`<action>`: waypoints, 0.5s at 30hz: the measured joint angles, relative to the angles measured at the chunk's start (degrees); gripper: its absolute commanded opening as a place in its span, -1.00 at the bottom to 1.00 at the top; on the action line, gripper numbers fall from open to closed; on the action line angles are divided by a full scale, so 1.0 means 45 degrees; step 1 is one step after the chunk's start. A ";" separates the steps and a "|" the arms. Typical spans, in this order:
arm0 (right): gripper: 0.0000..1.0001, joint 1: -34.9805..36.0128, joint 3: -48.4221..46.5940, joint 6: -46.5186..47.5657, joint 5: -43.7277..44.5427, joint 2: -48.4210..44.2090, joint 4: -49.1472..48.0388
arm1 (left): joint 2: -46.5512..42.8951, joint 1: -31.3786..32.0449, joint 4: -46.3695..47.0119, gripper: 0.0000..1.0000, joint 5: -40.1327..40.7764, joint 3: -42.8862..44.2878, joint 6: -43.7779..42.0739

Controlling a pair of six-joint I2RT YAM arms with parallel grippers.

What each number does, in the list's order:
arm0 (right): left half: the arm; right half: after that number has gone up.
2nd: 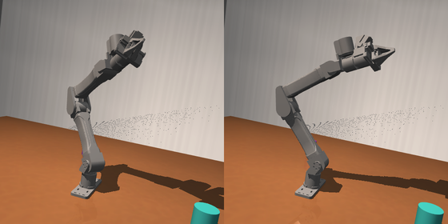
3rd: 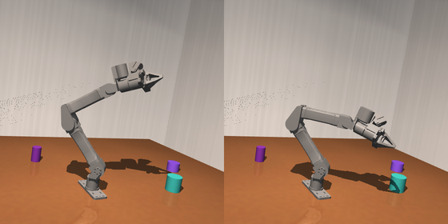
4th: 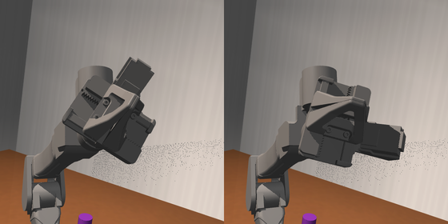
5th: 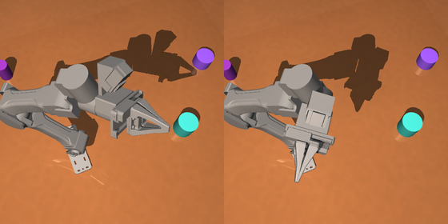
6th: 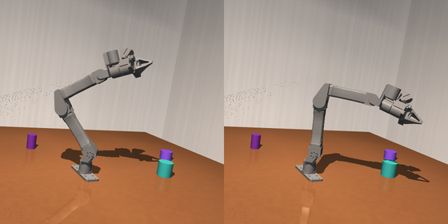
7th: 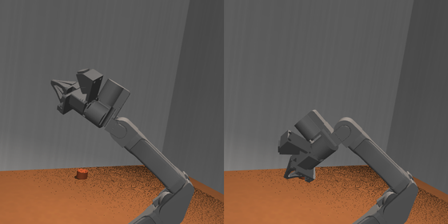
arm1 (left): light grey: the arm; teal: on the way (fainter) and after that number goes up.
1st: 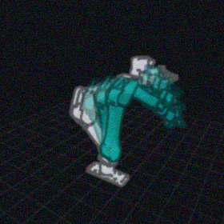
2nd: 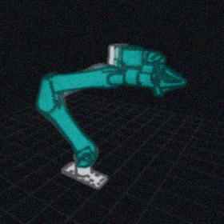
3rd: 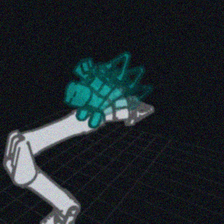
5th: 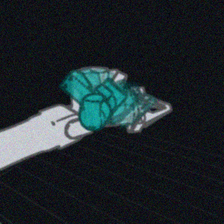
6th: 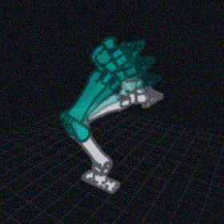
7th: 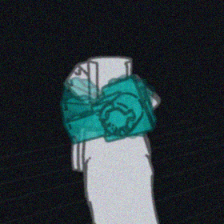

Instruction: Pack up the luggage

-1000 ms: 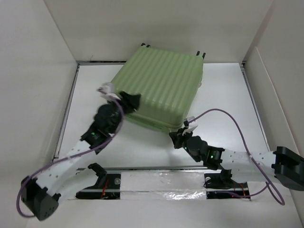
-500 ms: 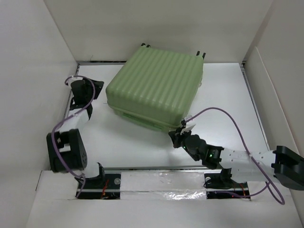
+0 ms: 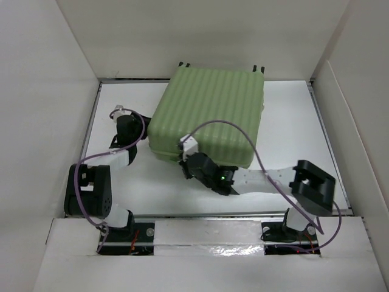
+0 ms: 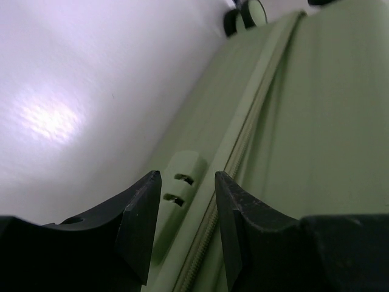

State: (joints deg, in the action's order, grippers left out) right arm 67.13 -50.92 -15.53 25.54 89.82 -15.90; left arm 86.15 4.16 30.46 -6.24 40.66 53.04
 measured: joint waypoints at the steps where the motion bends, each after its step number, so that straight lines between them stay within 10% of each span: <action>1: -1.00 0.0102 -0.0991 0.0267 -0.0389 0.0738 0.0364 | -0.0316 0.0189 0.0063 -0.25 -0.0058 -0.0345 -0.0044; 13: -1.00 0.0661 -0.6062 0.2268 -0.4065 0.3808 0.3764 | -0.3555 -0.0097 0.0986 -0.23 0.0073 -0.3366 -0.0976; 15: -0.71 0.0738 -0.6057 0.2443 -0.4503 0.3779 0.3779 | -0.3687 -0.0092 0.1059 -0.23 0.0272 -0.3560 -0.0971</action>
State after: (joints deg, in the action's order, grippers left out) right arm 70.46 -78.17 -4.54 5.28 106.83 1.10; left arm 69.56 3.75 35.22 -5.02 24.64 48.66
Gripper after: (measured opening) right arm 0.027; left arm 0.378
